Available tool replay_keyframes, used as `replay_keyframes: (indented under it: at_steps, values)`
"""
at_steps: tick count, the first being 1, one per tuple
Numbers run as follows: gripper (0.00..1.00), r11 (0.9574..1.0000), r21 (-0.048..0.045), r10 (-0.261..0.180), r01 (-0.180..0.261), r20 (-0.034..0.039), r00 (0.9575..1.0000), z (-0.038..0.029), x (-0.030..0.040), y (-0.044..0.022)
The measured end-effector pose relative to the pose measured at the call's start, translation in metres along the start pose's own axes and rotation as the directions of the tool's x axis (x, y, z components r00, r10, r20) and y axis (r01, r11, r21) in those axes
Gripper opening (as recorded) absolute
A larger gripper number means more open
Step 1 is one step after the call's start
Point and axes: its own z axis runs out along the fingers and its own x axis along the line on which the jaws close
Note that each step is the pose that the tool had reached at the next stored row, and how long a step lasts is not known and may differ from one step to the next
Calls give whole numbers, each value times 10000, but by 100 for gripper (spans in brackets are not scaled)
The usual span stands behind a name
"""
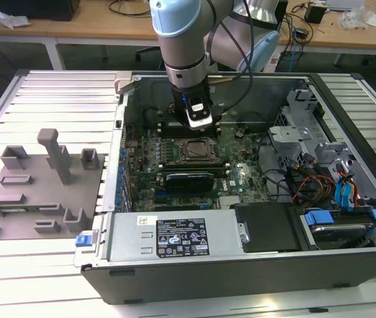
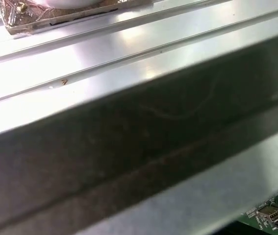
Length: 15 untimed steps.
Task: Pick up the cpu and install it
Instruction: 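Install the first cpu locking lever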
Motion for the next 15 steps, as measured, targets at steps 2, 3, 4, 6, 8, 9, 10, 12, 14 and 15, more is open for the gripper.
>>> replay_keyframes:
  at_steps: [2,3,4,6,8,9,10,12,14,15]
  values:
    - [11,10000,46,-11,11,19,10000,20,4,-4]
    - [11,10000,85,-20,20,37,10000,24,2,-3]
    - [11,9999,135,-34,33,57,10000,26,-4,-1]
    - [11,9999,139,-34,33,60,10000,25,-5,-1]
    - [11,9999,143,-35,34,58,10000,25,-7,0]
    - [11,9999,145,-34,33,58,10000,25,-8,2]
    - [11,9999,145,-34,33,59,10000,23,-8,4]
    - [11,9999,137,-35,35,59,10000,-40,-19,18]
    - [11,9999,139,-34,33,59,10000,-110,-30,30]
    - [11,9999,152,-37,36,63,10000,-154,-38,37]
